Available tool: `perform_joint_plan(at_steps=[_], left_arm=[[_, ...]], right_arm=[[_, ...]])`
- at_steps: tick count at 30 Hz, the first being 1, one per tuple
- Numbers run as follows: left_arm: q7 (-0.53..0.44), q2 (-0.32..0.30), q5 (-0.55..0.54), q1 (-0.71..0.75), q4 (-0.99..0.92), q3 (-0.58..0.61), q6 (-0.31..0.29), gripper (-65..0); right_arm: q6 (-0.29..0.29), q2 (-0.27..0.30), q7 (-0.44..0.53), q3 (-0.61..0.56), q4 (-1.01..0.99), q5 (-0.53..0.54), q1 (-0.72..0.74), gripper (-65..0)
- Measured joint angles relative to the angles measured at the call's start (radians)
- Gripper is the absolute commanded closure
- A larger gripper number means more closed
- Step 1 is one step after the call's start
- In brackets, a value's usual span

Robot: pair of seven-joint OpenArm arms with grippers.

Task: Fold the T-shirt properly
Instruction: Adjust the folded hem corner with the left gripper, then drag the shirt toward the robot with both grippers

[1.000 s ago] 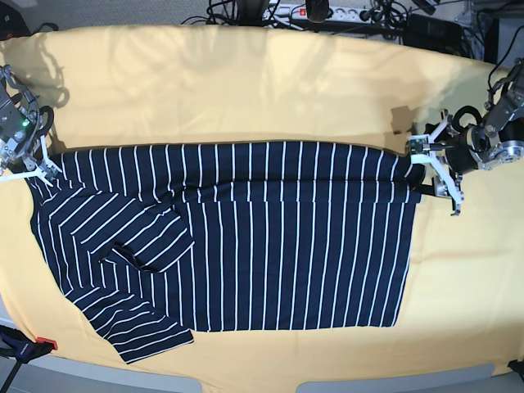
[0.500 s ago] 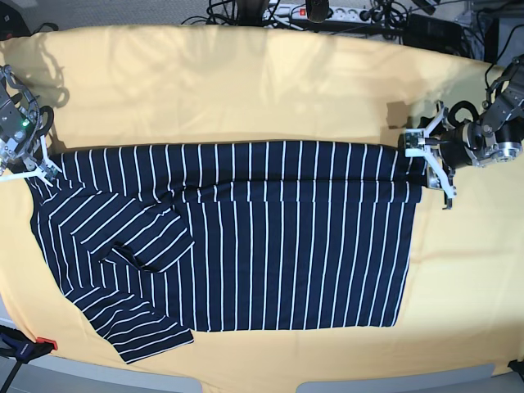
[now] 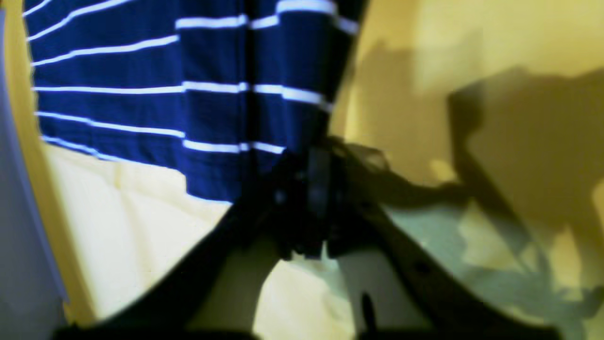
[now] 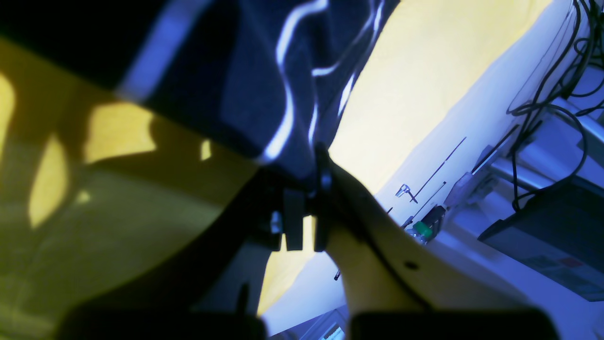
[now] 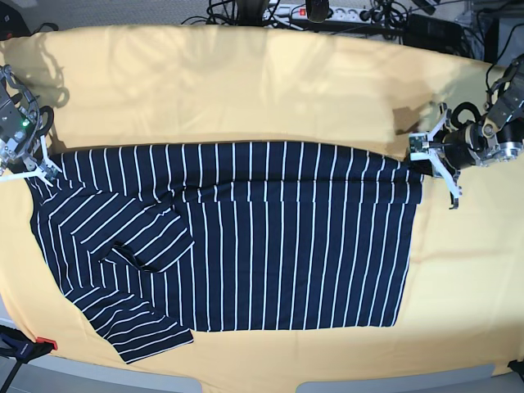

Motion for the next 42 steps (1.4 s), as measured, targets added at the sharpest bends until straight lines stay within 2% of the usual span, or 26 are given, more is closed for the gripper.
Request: perform_joint_plan(at_steps=[3,9,14,18,19,21,28,34,37,42], left_arm=[[0.002,0.0,0.0,-0.001,0.005,0.0,0.037,0.0],[0.031,-0.004,0.0,-0.001,0.035,0.0,0.037,0.0],[0.031,-0.055,-0.005,-0.001,0.08,0.0,0.008,0.0],[0.023,-0.127,-0.037,-0.001,0.117,0.001,-0.014,0.0],[0.023,-0.144,-0.051,-0.001,0.124,0.001,-0.017,0.0],[0.021,-0.173,-0.06,-0.001,0.148,0.001,-0.045,0.0],[0.024,-0.262,-0.141,-0.001,0.224,0.001,-0.183,0.0],[0.018,-0.348,-0.2,0.018,0.265,0.001,-0.182,0.0],[0.011,-0.388,-0.198,0.042,0.296,0.001,-0.182,0.0],[0.011,-0.449,-0.191,0.106,0.362,0.001,-0.182,0.0]], right_arm=[[0.0,0.0,0.0,0.0,0.0,0.0,0.0,0.0],[0.0,0.0,-0.003,0.0,0.002,-0.001,0.0,0.0],[0.0,0.018,-0.04,0.0,0.055,-0.003,0.0,0.0],[0.005,0.08,-0.075,0.0,0.117,0.016,-0.016,0.0],[0.026,0.101,-0.076,0.0,0.132,0.028,-0.023,0.0],[0.053,0.137,-0.083,0.0,0.161,0.064,-0.04,0.0],[0.068,0.227,-0.116,-0.001,0.288,0.083,-0.109,0.0],[0.074,0.303,-0.175,-0.002,0.361,0.103,-0.176,0.0],[0.107,0.342,-0.195,-0.002,0.4,0.162,-0.173,0.0],[0.156,0.365,-0.22,-0.002,0.444,0.266,-0.174,0.0]])
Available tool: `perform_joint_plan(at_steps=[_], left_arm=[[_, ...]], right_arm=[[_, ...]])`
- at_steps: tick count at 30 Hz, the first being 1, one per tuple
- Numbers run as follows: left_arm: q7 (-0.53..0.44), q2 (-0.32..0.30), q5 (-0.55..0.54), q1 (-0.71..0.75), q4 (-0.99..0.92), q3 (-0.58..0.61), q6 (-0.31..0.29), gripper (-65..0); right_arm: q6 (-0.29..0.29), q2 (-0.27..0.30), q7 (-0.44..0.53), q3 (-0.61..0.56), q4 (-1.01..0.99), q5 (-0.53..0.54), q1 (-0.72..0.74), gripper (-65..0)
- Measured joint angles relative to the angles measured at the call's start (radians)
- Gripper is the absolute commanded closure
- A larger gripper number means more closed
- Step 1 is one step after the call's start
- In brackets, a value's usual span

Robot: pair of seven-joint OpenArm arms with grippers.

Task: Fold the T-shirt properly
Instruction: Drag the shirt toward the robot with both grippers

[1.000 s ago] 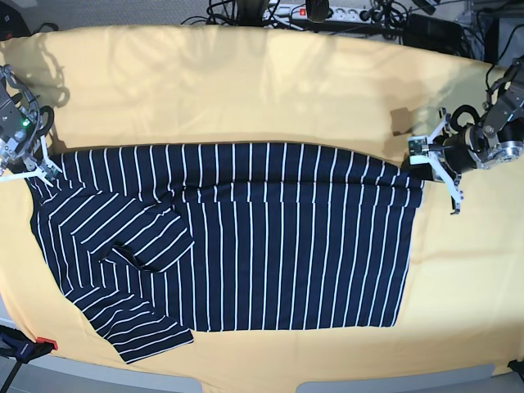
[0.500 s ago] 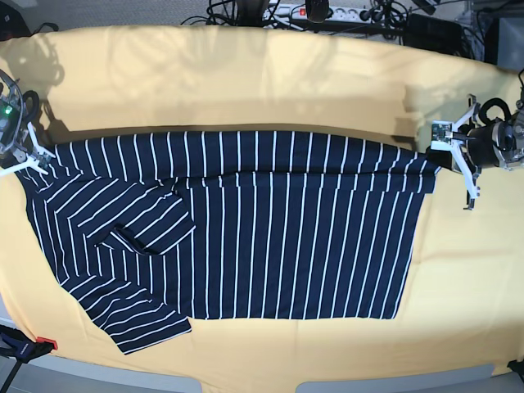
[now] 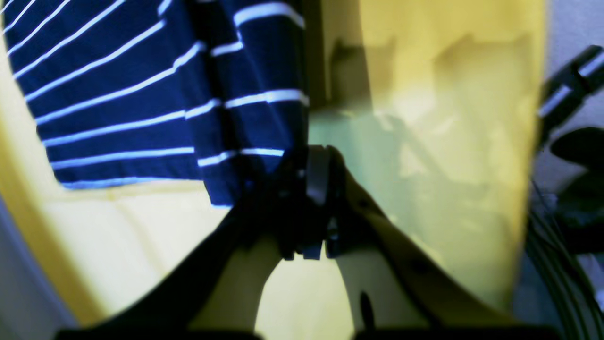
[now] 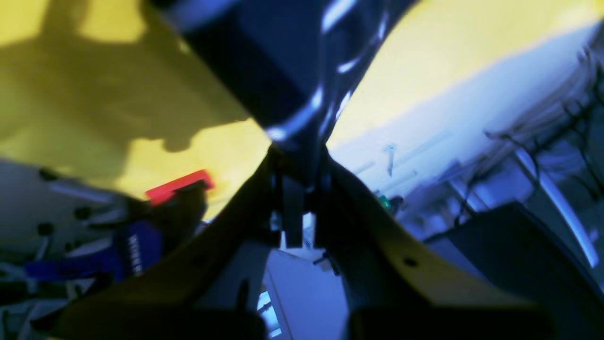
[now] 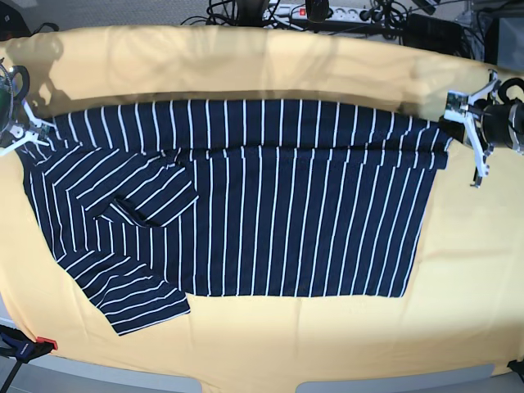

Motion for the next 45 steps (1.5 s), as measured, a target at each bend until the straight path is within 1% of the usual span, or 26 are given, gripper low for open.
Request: perform_joint_plan(at_steps=[2,4,6,9,11,13,15,20,22,27,32,35,36,37,38,39,40,41,42,45], left_arm=[[0.0,-0.018,-0.001,0.027,0.013,0.0,0.0,0.0],[0.0,-0.023,-0.001,0.05,0.019,-0.001,0.0,0.0],[-0.004,-0.021,-0.002,0.07,0.026,-0.001,0.0,0.0],[-0.01,-0.021,-0.012,0.083,0.034,-0.001,0.0,0.0],[-0.008,-0.022,-0.043,0.083,0.034,-0.001,0.0,0.0],[-0.004,-0.022,-0.074,0.083,0.034,-0.001,0.0,0.0],[-0.004,-0.022,-0.091,0.085,0.035,-0.001,0.0,0.0],[0.001,-0.023,-0.095,0.113,0.064,-0.001,0.0,0.0],[0.001,-0.022,-0.096,0.132,0.077,-0.001,0.0,0.0],[0.042,-0.023,-0.097,0.14,0.079,-0.001,0.0,0.0],[0.045,-0.022,-0.098,0.14,0.079,-0.001,0.0,0.0],[0.045,-0.022,-0.098,0.14,0.079,-0.001,0.0,0.0],[0.045,-0.022,-0.105,0.14,0.079,-0.001,0.0,-1.4],[0.045,-0.023,-0.121,0.14,0.079,-0.001,0.0,-7.9],[0.049,-0.022,-0.136,0.14,0.079,-0.001,0.0,-15.0],[0.065,-0.022,-0.157,0.14,0.079,-0.001,0.0,-21.8],[0.064,-0.023,-0.167,0.14,0.079,-0.001,0.0,-27.0],[0.076,-0.023,-0.183,0.14,0.079,-0.001,0.0,-30.2],[0.103,-0.022,-0.198,0.14,0.079,-0.001,0.0,-31.3],[0.175,-0.024,-0.211,0.14,0.079,-0.001,0.0,-31.2]], right_arm=[[0.016,0.027,-0.005,0.0,0.0,0.024,0.0,0.0],[0.026,0.066,-0.013,0.0,0.001,0.06,0.0,0.0],[0.06,0.107,-0.023,0.0,0.002,0.122,0.0,0.0],[0.105,0.146,-0.051,0.0,0.003,0.211,0.001,0.0],[0.132,0.148,-0.077,0.0,0.002,0.269,0.0,0.0],[0.178,0.147,-0.098,0.0,0.003,0.352,0.0,0.0],[0.198,0.147,-0.105,0.0,0.003,0.38,0.0,0.0],[0.198,0.147,-0.109,0.0,0.003,0.383,0.0,0.0],[0.209,0.147,-0.111,0.0,0.001,0.388,0.0,0.0],[0.237,0.147,-0.13,0.0,-0.032,0.464,0.0,0.0],[0.236,0.143,-0.131,0.001,-0.074,0.46,-0.011,0.0],[0.236,0.13,-0.136,0.001,-0.085,0.46,-0.011,0.0],[0.236,0.125,-0.139,0.001,-0.089,0.46,-0.011,0.0],[0.233,0.119,-0.14,0.001,-0.091,0.46,-0.011,-3.3],[0.217,0.113,-0.143,0.001,-0.091,0.46,-0.011,-9.6],[0.213,0.109,-0.145,0.001,-0.091,0.462,-0.011,-16.7],[0.206,0.107,-0.16,0.001,-0.092,0.486,-0.011,-23.9],[0.206,0.107,-0.172,0.001,-0.093,0.517,-0.011,-30.4],[0.214,0.107,-0.182,0.001,-0.095,0.537,-0.011,-34.3],[0.216,0.106,-0.182,0.001,-0.094,0.543,-0.011,-35.2]])
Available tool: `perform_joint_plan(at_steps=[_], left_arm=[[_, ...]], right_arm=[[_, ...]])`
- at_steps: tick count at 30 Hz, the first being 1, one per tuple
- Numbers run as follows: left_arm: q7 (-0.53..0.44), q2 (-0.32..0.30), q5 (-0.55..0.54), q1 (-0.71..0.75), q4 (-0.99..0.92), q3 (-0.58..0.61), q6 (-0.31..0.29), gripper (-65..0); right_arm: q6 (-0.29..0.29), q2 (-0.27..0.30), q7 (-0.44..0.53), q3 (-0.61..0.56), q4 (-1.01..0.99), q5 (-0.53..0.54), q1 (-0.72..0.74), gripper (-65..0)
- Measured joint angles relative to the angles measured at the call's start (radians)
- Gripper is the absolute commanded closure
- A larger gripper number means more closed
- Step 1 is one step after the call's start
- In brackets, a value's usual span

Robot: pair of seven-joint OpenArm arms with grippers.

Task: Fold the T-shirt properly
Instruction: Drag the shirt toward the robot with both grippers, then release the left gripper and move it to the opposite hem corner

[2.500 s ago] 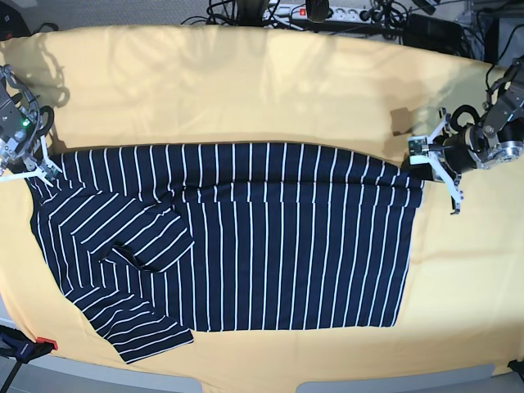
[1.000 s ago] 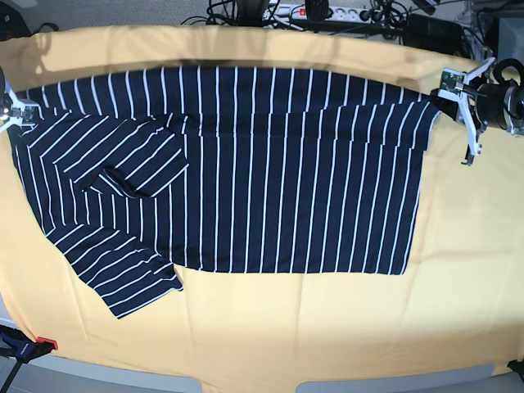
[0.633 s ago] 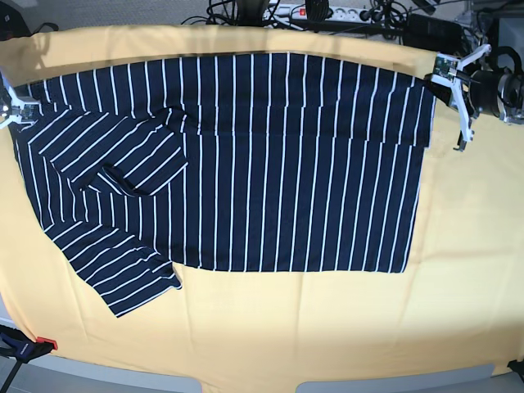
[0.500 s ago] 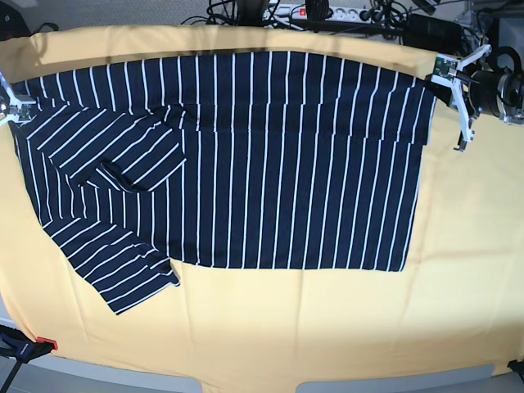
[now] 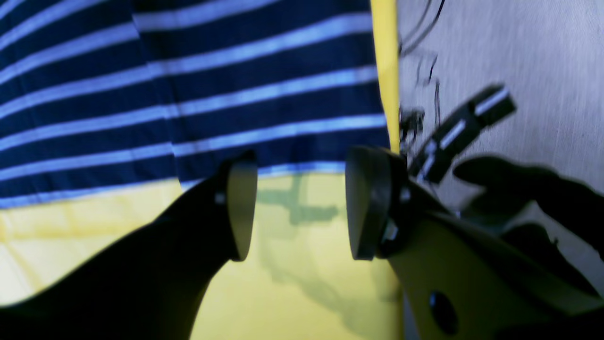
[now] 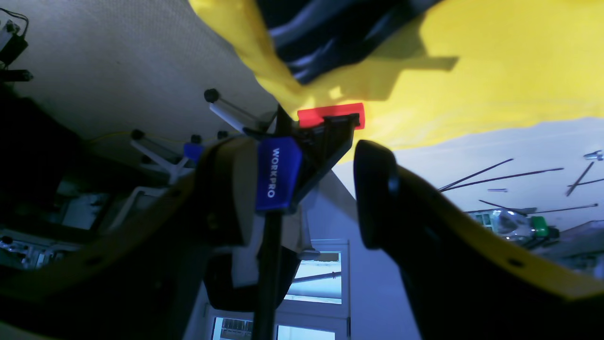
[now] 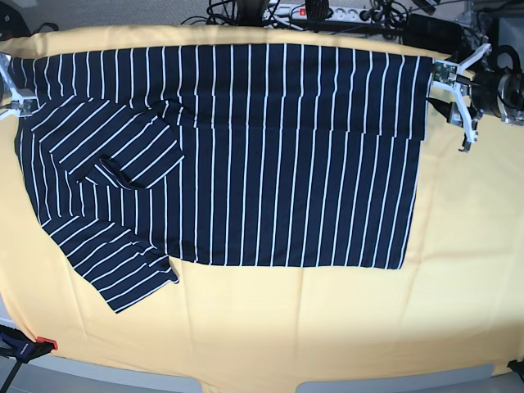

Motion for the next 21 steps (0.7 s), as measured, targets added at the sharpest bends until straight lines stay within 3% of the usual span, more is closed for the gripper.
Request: perform_joint_plan(at_steps=[5,8,14,16,21], left_arm=[[0.105,0.002,-0.114,-0.018,0.0,0.0,0.0,-31.2],[0.179,0.002,-0.28,-0.107,-0.001,0.001,-0.002,-31.2],[0.219,0.002,-0.604,-0.361,-0.093,0.001,-0.001,-31.2],[0.232,0.046,-0.658,-0.419,-0.187,-0.001,0.03,-31.2],[0.226,0.259,-0.829,-0.525,-0.544,0.003,0.068,-31.2]], right_arm=[[-0.019,0.0,0.002,0.0,0.0,-0.008,0.008,-35.1],[-0.019,-0.001,0.013,-0.001,0.0,-0.008,0.064,-35.1],[-0.023,-0.001,0.063,-0.001,0.0,-0.012,0.27,-35.1],[-0.026,-0.003,0.073,0.0,-0.001,-0.015,0.326,-35.1],[-0.041,-0.021,0.119,-0.001,0.001,-0.045,0.4,-35.1]])
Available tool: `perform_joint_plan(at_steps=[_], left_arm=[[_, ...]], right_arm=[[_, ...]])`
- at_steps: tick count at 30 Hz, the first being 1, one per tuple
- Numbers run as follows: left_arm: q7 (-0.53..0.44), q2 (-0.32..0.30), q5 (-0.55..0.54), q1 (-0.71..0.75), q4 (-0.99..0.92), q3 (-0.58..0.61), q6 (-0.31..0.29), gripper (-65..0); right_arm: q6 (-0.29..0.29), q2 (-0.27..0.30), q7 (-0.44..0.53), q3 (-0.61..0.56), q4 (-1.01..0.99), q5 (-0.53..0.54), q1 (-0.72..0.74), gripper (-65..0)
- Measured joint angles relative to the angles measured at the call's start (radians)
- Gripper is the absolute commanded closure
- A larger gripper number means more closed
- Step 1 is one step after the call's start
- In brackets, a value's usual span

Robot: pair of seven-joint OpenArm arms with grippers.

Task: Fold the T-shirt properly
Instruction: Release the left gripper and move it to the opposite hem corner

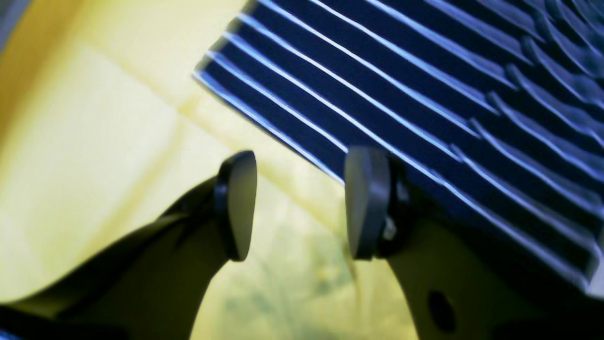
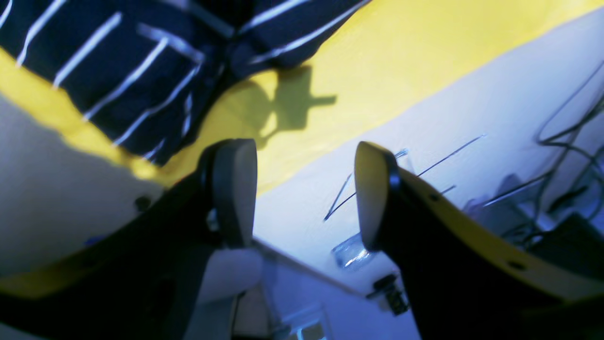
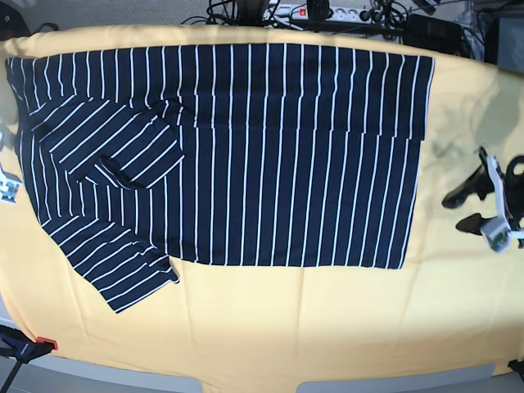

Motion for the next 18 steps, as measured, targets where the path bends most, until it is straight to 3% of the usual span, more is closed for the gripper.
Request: perform_joint_plan(at_steps=[4,9,13,18], left_arm=[[0.011,0.154,-0.137,-0.068,-0.359,-0.004,-0.062,-31.2],[0.08,0.36,-0.24,-0.17,-0.748,-0.003,-0.057,-31.2],[0.085,0.479,-0.28,-0.253,-0.9,-0.007,-0.06,-31.2],[0.105,0.608,-0.201,-0.293,-0.934,-0.009,-0.061,-31.2]], right_arm=[[-0.036,-0.05,0.016,0.0,-0.002,-0.073,0.0,-35.1],[-0.056,-0.112,0.062,0.0,-0.003,-0.145,0.0,-35.1],[-0.069,-0.14,0.064,0.0,-0.002,-0.159,-0.001,-35.1],[-0.077,-0.16,0.069,0.0,-0.002,-0.174,-0.001,-35.1]])
